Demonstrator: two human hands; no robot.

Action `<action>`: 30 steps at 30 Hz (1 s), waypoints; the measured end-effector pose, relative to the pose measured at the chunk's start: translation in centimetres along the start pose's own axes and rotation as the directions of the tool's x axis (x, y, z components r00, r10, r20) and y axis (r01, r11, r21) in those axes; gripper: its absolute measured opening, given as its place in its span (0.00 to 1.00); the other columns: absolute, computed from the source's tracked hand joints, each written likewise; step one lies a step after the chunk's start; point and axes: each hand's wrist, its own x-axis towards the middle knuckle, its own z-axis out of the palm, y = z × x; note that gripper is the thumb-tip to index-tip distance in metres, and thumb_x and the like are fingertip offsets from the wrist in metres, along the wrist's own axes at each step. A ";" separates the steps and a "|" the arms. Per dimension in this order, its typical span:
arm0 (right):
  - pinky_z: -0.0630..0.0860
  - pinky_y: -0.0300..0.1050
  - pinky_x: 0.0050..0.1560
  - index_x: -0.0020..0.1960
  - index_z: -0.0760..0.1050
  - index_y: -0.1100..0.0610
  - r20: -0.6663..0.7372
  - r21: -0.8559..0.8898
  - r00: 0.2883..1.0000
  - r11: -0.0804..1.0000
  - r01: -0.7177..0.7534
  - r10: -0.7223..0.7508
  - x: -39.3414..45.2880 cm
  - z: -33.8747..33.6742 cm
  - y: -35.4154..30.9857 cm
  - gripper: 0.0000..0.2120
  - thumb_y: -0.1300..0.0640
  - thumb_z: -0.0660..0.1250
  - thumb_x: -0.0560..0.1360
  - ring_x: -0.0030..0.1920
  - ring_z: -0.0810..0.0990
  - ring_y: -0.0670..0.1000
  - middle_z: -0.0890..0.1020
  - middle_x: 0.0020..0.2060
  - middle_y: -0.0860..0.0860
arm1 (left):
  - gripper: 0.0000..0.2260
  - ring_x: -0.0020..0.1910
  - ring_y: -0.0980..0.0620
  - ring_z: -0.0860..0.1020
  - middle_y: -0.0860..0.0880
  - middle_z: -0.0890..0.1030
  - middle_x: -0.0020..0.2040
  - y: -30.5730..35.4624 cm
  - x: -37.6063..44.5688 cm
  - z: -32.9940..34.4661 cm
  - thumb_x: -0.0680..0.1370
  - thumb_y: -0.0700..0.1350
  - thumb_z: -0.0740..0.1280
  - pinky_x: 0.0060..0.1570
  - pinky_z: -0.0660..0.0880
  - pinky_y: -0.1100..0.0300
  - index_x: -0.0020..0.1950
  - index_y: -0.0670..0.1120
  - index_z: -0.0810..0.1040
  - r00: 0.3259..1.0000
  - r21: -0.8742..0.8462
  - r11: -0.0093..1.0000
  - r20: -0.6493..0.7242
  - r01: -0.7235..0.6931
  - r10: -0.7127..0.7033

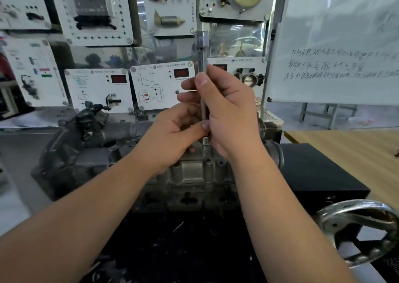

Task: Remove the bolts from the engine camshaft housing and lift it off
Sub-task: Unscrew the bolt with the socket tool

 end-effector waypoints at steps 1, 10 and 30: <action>0.80 0.44 0.40 0.49 0.80 0.57 0.009 -0.007 1.000 1.000 -0.003 0.003 0.0 0.0 0.0 0.07 0.61 0.63 0.81 0.40 0.85 0.51 0.85 0.41 0.51 | 0.05 0.35 0.59 0.79 0.54 0.84 0.38 0.0 0.0 0.0 0.73 0.54 0.70 0.30 0.75 0.63 0.47 0.55 0.82 1.000 -0.012 1.000 0.007 0.000 0.000; 0.79 0.41 0.31 0.50 0.80 0.57 0.042 0.151 0.996 0.985 -0.081 0.075 -0.4 -0.2 -0.2 0.09 0.61 0.62 0.83 0.33 0.82 0.47 0.83 0.38 0.51 | 0.03 0.33 0.58 0.79 0.53 0.83 0.35 -0.2 0.1 -0.2 0.73 0.50 0.73 0.31 0.76 0.62 0.45 0.58 0.84 0.997 -0.022 1.000 0.074 -0.018 0.019; 0.78 0.33 0.41 0.49 0.81 0.53 -0.039 -0.471 0.995 0.880 0.062 -0.091 -1.0 -0.7 -1.3 0.07 0.56 0.64 0.82 0.40 0.84 0.41 0.85 0.39 0.46 | 0.21 0.49 0.36 0.83 0.40 0.84 0.48 0.4 -0.4 -0.2 0.70 0.57 0.73 0.52 0.78 0.34 0.53 0.41 0.80 0.998 0.245 0.969 0.069 -0.021 0.004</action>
